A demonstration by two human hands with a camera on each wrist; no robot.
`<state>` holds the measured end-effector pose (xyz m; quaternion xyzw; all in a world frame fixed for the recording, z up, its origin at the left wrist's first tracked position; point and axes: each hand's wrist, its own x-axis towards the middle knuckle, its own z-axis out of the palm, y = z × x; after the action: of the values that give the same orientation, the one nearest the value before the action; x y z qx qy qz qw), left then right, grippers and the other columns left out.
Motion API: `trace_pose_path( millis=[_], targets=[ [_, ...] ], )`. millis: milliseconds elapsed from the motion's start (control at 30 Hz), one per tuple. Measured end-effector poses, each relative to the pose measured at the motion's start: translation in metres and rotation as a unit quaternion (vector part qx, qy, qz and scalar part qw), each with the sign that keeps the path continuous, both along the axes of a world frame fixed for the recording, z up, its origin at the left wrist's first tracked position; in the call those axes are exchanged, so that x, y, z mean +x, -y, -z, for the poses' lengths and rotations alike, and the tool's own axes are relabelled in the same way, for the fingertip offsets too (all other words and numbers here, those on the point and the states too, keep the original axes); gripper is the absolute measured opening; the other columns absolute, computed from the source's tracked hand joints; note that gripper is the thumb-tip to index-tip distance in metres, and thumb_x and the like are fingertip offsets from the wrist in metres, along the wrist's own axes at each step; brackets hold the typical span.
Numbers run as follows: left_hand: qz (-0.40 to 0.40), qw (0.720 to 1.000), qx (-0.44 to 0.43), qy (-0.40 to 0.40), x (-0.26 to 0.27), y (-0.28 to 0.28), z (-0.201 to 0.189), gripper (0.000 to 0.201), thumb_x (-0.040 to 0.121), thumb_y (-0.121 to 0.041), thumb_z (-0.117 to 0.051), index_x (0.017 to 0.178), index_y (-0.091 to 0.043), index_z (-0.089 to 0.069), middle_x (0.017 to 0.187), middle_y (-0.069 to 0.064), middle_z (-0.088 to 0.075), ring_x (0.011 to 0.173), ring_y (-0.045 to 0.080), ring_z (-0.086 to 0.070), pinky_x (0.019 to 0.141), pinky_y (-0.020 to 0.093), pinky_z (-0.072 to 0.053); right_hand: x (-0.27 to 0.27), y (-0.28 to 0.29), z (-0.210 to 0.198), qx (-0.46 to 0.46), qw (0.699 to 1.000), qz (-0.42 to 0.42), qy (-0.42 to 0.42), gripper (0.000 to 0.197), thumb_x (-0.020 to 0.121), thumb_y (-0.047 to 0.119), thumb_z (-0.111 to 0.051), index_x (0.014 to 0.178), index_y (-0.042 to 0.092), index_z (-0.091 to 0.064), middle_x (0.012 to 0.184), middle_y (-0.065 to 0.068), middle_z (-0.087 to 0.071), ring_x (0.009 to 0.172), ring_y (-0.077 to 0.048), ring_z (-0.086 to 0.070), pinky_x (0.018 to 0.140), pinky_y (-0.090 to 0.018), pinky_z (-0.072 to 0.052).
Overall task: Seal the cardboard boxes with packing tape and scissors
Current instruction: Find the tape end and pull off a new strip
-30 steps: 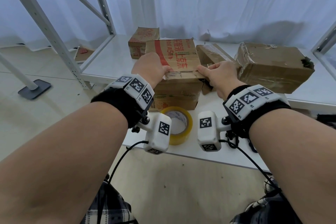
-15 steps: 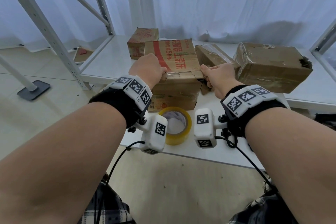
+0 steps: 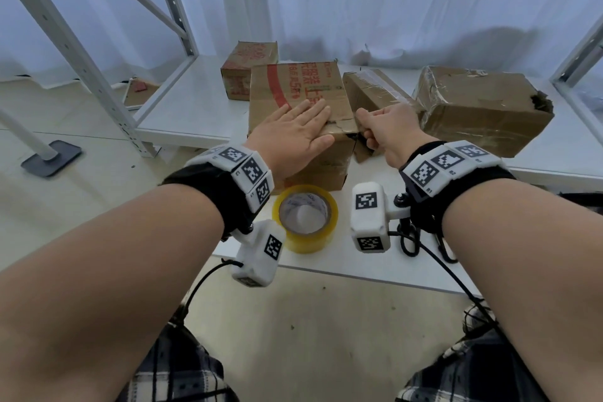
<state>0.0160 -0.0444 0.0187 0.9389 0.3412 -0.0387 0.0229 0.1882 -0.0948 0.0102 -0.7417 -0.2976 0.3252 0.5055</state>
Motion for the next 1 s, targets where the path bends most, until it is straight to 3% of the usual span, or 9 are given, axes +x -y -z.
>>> trace_pose_path(
  millis=[200, 300, 367, 467, 533, 600, 733, 900, 1000],
  targets=[
    [-0.037, 0.999, 0.005, 0.014, -0.010, 0.000, 0.004, 0.066, 0.099, -0.055, -0.007, 0.154, -0.019, 0.004, 0.162, -0.003, 0.006, 0.148, 0.010, 0.006, 0.120, 0.031, 0.004, 0.001, 0.001, 0.002, -0.008, 0.999, -0.012, 0.030, 0.027, 0.093, 0.025, -0.061, 0.069, 0.013, -0.059, 0.065, -0.006, -0.059, 0.060, -0.017, -0.052, 0.052, -0.025, -0.043],
    [-0.042, 0.999, 0.000, 0.020, -0.009, 0.000, 0.004, 0.064, 0.100, -0.053, -0.006, 0.154, -0.020, 0.003, 0.162, -0.003, 0.006, 0.148, 0.010, 0.006, 0.120, 0.031, 0.004, 0.001, 0.004, 0.002, -0.042, 0.990, -0.050, 0.124, 0.029, 0.090, 0.031, -0.064, 0.071, 0.008, -0.067, 0.073, -0.013, -0.067, 0.073, -0.026, -0.063, 0.076, -0.039, -0.055],
    [-0.045, 0.999, -0.002, 0.025, -0.010, -0.001, 0.005, 0.063, 0.100, -0.052, -0.006, 0.154, -0.020, 0.003, 0.162, -0.004, 0.006, 0.148, 0.009, 0.006, 0.120, 0.031, 0.005, 0.003, 0.007, -0.003, -0.049, 0.970, -0.043, 0.233, 0.030, 0.088, 0.027, -0.065, 0.092, -0.003, -0.068, 0.094, -0.018, -0.068, 0.093, -0.031, -0.063, 0.090, -0.040, -0.050],
    [-0.048, 0.998, -0.002, 0.038, -0.009, -0.002, 0.005, 0.058, 0.102, -0.049, -0.007, 0.154, -0.023, 0.001, 0.162, -0.005, 0.005, 0.148, 0.009, 0.006, 0.119, 0.031, 0.005, -0.006, 0.011, -0.018, 0.075, 0.937, 0.005, 0.340, 0.021, 0.095, 0.018, -0.052, 0.105, 0.004, -0.063, 0.102, -0.007, -0.063, 0.099, -0.022, -0.059, 0.090, -0.033, -0.047],
    [-0.052, 0.997, -0.002, 0.051, -0.008, -0.001, 0.006, 0.055, 0.102, -0.048, -0.007, 0.153, -0.029, 0.000, 0.162, -0.006, 0.003, 0.148, 0.010, 0.005, 0.118, 0.031, 0.006, -0.027, 0.010, -0.021, 0.124, 0.919, -0.051, 0.371, 0.027, 0.100, 0.020, -0.043, 0.107, 0.006, -0.065, 0.103, -0.008, -0.066, 0.094, -0.019, -0.060, 0.088, -0.034, -0.049],
    [-0.054, 0.997, -0.001, 0.061, -0.008, 0.001, 0.006, 0.053, 0.102, -0.050, -0.006, 0.152, -0.035, 0.000, 0.162, -0.006, 0.002, 0.148, 0.012, 0.004, 0.118, 0.032, 0.006, -0.050, 0.006, -0.015, 0.086, 0.920, -0.117, 0.364, 0.032, 0.102, 0.019, -0.036, 0.114, 0.001, -0.060, 0.111, -0.014, -0.062, 0.103, -0.025, -0.058, 0.093, -0.036, -0.046],
    [-0.064, 0.996, -0.002, 0.068, -0.007, 0.003, 0.006, 0.052, 0.101, -0.052, -0.006, 0.151, -0.040, -0.002, 0.162, -0.004, 0.001, 0.149, 0.013, 0.003, 0.118, 0.033, 0.005, -0.063, -0.003, -0.006, -0.026, 0.946, -0.066, 0.318, 0.037, 0.102, 0.013, -0.032, 0.132, -0.006, -0.043, 0.135, -0.022, -0.047, 0.127, -0.033, -0.042, 0.108, -0.036, -0.033],
    [-0.062, 0.996, -0.005, 0.063, -0.008, 0.001, 0.005, 0.051, 0.102, -0.049, -0.008, 0.152, -0.039, -0.004, 0.162, -0.004, 0.002, 0.148, 0.012, 0.004, 0.118, 0.032, 0.005, -0.044, 0.002, -0.004, -0.079, 0.974, -0.084, 0.193, 0.036, 0.103, 0.014, -0.031, 0.121, -0.008, -0.053, 0.111, -0.022, -0.057, 0.102, -0.035, -0.054, 0.086, -0.036, -0.042],
    [-0.081, 0.995, -0.005, 0.052, -0.008, 0.000, 0.005, 0.057, 0.101, -0.052, -0.009, 0.154, -0.031, -0.001, 0.162, -0.002, 0.003, 0.149, 0.014, 0.003, 0.119, 0.032, 0.004, -0.038, 0.003, -0.001, -0.071, 0.993, -0.069, 0.058, 0.044, 0.104, 0.031, -0.029, 0.117, 0.000, -0.056, 0.092, -0.008, -0.054, 0.081, -0.022, -0.049, 0.079, -0.032, -0.041]
  ],
)
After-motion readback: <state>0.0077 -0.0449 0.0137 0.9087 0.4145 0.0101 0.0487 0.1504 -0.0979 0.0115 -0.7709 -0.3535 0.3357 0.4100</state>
